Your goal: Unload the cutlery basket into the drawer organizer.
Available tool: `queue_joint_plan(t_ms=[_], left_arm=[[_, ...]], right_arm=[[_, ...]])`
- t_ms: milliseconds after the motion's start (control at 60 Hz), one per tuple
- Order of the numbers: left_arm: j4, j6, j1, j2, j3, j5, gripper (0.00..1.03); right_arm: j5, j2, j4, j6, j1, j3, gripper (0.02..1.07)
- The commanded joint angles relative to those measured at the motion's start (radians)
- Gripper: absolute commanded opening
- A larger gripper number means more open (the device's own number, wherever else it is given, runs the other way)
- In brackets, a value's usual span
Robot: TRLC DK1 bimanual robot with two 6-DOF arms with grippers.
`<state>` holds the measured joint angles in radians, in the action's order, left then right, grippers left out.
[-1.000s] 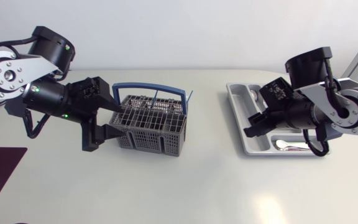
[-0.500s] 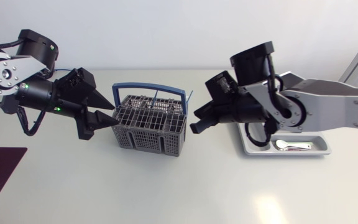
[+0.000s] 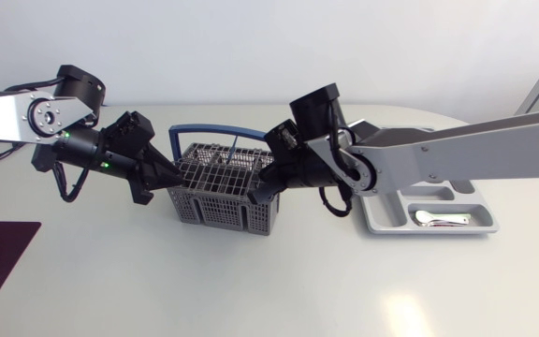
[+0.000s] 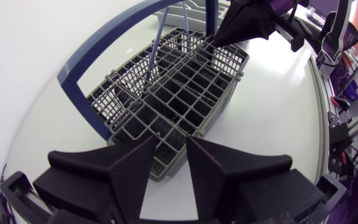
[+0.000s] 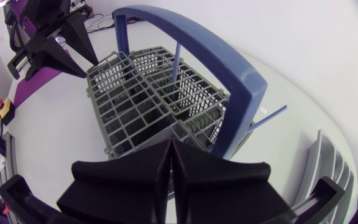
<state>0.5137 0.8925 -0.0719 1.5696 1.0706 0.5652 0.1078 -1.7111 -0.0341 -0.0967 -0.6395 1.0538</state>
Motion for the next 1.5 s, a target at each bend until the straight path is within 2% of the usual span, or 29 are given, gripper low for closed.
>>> queue_joint_plan(t_ms=[0, 200, 367, 467, 517, 567, 667, 783, 833, 900, 1033, 1250, 1367, 1483], left_arm=[[-0.003, -0.018, 0.009, 0.053, 0.031, 0.012, 0.38], [0.0, -0.018, 0.018, 0.075, 0.032, 0.016, 0.38], [0.065, -0.017, 0.049, -0.042, 0.048, 0.055, 0.39], [0.098, -0.003, 0.058, -0.12, 0.023, 0.058, 0.54], [0.105, 0.011, 0.064, -0.148, -0.003, 0.058, 0.62], [0.112, 0.037, 0.07, -0.16, -0.031, 0.058, 0.67], [0.123, 0.106, 0.087, -0.163, -0.083, 0.055, 0.7], [0.123, 0.16, 0.112, -0.146, -0.116, 0.05, 0.7], [0.123, 0.195, 0.116, -0.135, -0.136, 0.042, 0.7], [0.123, 0.24, 0.116, -0.114, -0.159, 0.022, 0.7], [0.108, 0.296, 0.11, -0.031, -0.181, -0.016, 0.7], [-0.009, 0.273, 0.084, 0.033, -0.189, -0.044, 0.7], [-0.093, 0.237, 0.064, 0.058, -0.19, -0.059, 0.7], [-0.161, 0.198, 0.046, 0.078, -0.184, -0.065, 0.7]], right_arm=[[-0.014, -0.053, -0.003, 0.022, -0.008, 0.026, 0.07], [-0.013, -0.036, 0.008, 0.02, 0.0, 0.011, 0.07], [0.001, 0.163, 0.028, 0.025, 0.001, -0.037, 0.07], [0.006, 0.254, 0.051, 0.023, 0.014, -0.072, 0.08], [0.01, 0.28, 0.057, 0.023, 0.037, -0.09, 0.13], [0.029, 0.292, 0.057, 0.022, 0.075, -0.107, 0.21], [0.081, 0.288, 0.039, 0.02, 0.17, -0.13, 0.21], [0.13, 0.223, 0.002, 0.023, 0.256, -0.113, 0.19], [0.148, 0.171, 0.0, 0.025, 0.276, -0.081, 0.12], [0.153, 0.1, -0.01, 0.026, 0.284, -0.035, 0.07], [0.185, -0.053, -0.001, 0.063, 0.285, 0.091, 0.08], [0.313, -0.269, 0.051, 0.146, 0.317, 0.31, 0.07], [0.385, -0.377, 0.152, 0.161, 0.334, 0.442, 0.07], [0.461, -0.43, 0.201, 0.178, 0.343, 0.495, 0.07]])
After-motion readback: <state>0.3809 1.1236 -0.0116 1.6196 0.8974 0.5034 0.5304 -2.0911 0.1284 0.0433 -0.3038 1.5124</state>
